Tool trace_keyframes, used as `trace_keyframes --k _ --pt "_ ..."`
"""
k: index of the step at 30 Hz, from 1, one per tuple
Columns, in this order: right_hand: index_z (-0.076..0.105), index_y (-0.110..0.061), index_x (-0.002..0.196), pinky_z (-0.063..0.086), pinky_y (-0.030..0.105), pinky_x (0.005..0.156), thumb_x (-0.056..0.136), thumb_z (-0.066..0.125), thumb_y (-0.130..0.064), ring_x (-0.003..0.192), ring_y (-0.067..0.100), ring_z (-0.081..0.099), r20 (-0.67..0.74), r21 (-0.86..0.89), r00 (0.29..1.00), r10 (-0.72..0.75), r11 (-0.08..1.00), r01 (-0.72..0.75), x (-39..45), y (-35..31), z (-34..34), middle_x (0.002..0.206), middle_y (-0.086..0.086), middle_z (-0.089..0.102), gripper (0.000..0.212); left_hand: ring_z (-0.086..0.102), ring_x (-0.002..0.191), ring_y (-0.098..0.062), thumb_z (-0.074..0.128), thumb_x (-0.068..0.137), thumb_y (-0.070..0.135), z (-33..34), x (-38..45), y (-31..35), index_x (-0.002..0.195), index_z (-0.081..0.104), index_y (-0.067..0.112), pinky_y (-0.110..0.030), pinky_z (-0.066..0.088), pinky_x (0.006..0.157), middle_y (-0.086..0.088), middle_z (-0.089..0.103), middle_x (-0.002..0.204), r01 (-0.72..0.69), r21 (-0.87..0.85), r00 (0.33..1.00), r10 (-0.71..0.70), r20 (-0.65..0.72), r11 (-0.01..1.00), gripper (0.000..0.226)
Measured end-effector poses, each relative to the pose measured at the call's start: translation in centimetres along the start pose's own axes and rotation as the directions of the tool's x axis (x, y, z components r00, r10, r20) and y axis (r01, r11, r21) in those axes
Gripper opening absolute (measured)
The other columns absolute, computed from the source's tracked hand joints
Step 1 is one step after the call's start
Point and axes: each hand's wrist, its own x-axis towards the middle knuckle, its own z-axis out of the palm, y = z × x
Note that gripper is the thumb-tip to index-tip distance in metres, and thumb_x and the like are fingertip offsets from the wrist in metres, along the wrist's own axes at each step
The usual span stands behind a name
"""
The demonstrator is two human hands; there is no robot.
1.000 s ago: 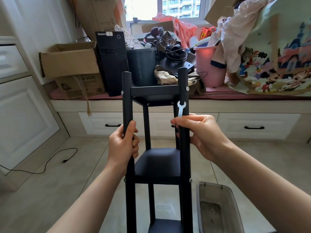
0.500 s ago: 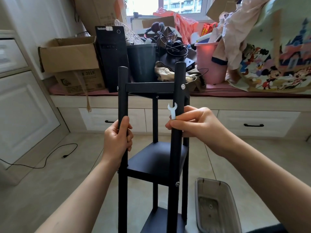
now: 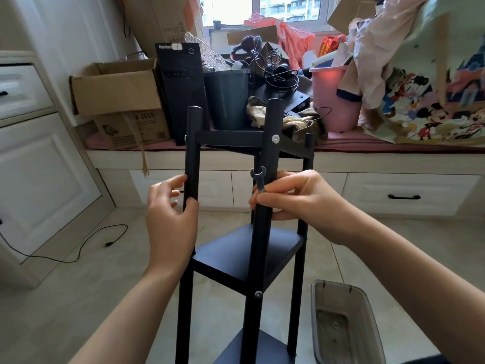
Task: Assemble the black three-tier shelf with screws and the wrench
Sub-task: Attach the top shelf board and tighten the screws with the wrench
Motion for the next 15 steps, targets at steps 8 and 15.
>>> trace_keyframes --k 8,15 --pt "0.078 -0.003 0.091 0.056 0.021 0.075 0.086 0.071 -0.008 0.093 0.02 0.073 -0.024 0.03 1.0 -0.012 0.999 0.013 0.5 0.2 0.5 0.107 0.02 0.069 0.01 0.068 0.075 -0.007 0.057 0.097 0.006 1.3 -3.9 0.3 0.091 0.07 0.019 -0.022 0.054 0.067 0.007 0.071 0.08 0.272 -0.203 0.938 -0.213 0.272 0.94 0.019" --pt "0.079 -0.006 0.093 0.058 0.04 0.087 0.087 0.072 -0.01 0.096 0.027 0.071 -0.064 -0.028 0.996 -0.058 0.998 0.057 1.0 0.4 1.7 0.097 0.015 0.072 0.01 0.074 0.089 -0.017 0.033 0.104 0.049 2.5 -6.1 2.0 0.1 0.073 0.03 -0.026 0.06 0.072 -0.001 0.077 0.097 0.502 -0.226 0.743 -0.282 0.607 0.835 0.045"
